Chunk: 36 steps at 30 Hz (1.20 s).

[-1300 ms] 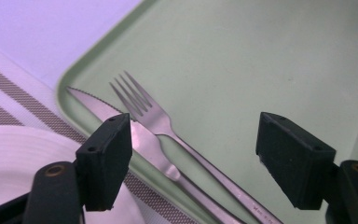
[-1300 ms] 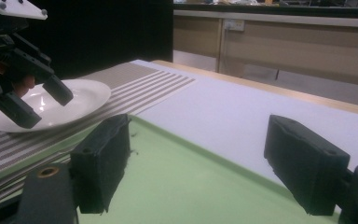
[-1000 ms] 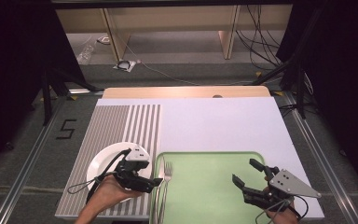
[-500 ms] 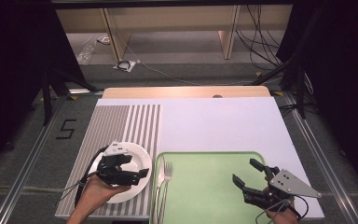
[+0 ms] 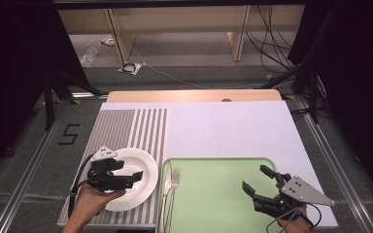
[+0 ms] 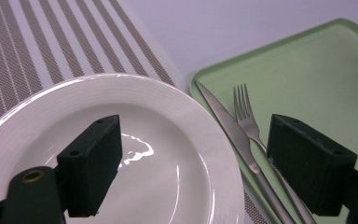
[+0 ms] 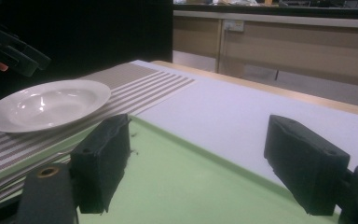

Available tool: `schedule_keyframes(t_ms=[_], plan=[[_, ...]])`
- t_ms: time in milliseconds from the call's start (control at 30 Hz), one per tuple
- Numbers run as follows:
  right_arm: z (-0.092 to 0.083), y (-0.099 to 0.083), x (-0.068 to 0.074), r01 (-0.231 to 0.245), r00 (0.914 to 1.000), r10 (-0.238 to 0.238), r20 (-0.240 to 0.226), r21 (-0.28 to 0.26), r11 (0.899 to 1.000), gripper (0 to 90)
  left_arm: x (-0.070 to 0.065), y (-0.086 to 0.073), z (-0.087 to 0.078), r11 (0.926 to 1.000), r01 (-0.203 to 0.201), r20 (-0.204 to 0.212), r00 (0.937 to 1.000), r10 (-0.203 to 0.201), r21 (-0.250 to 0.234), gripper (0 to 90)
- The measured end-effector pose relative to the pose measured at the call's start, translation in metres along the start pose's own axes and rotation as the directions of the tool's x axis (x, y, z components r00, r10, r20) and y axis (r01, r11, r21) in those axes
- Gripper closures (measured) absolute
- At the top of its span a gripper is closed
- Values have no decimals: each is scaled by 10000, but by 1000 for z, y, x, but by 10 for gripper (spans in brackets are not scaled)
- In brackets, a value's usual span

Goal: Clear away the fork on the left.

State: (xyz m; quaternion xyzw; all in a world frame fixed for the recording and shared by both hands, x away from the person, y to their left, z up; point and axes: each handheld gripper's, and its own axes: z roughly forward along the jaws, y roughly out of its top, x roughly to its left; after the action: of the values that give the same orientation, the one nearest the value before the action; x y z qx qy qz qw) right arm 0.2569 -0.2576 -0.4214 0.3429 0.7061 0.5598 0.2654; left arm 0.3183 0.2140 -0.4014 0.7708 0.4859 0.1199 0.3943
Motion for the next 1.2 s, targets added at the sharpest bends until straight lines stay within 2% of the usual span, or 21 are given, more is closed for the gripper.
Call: schedule_keyframes(t_ms=[67,233,367,533,733,900,933,967,1000,1033,1100,1200], plan=[[-1,0,0,1,10000,-1,7,8,10000,232,5,-3,-2,10000,83,-153,9998,-83,-20,179],[0,0,0,-11,10000,11,-3,1,10000,232,16,-10,-5,9979,646,-496,9967,-650,-92,179],[0,0,0,-24,10000,24,15,10,10000,232,22,-13,-7,9965,834,-698,9940,-840,-113,179],[-1,0,-1,-9,10000,9,3,23,10000,232,27,-17,-10,9930,1163,-1013,9878,-1179,-217,179],[-1,-1,-1,-7,10000,7,2,-11,10000,232,34,-21,-13,9869,1578,-1158,9802,-1606,-331,179],[0,-1,-1,-7,10000,7,1,1,10000,232,41,-28,-18,9798,1947,-1443,9692,-1993,-457,179],[0,-1,-1,-31,10000,31,-2,-5,10000,232,41,-28,-18,9798,1947,-1443,9692,-1993,-457,179],[0,-1,-1,-34,10000,34,1,-2,10000,232,44,-30,-20,9728,2253,-1380,9632,-2308,-545,179],[0,-1,-1,-21,10000,21,6,-14,10000,232,45,-32,-21,9688,2410,-1349,9596,-2468,-579,179],[-1,-1,-1,-41,10000,41,14,-4,10000,232,47,-33,-22,9669,2487,-1377,9572,-2544,-572,179],[-1,-1,-1,-44,10000,44,38,21,10000,232,50,-35,-23,9619,2682,-1607,9484,-2734,-535,180],[-1,-1,-1,-31,10000,31,22,-24,10000,232,54,-39,-26,9525,2988,-1641,9383,-3044,-584,180]])
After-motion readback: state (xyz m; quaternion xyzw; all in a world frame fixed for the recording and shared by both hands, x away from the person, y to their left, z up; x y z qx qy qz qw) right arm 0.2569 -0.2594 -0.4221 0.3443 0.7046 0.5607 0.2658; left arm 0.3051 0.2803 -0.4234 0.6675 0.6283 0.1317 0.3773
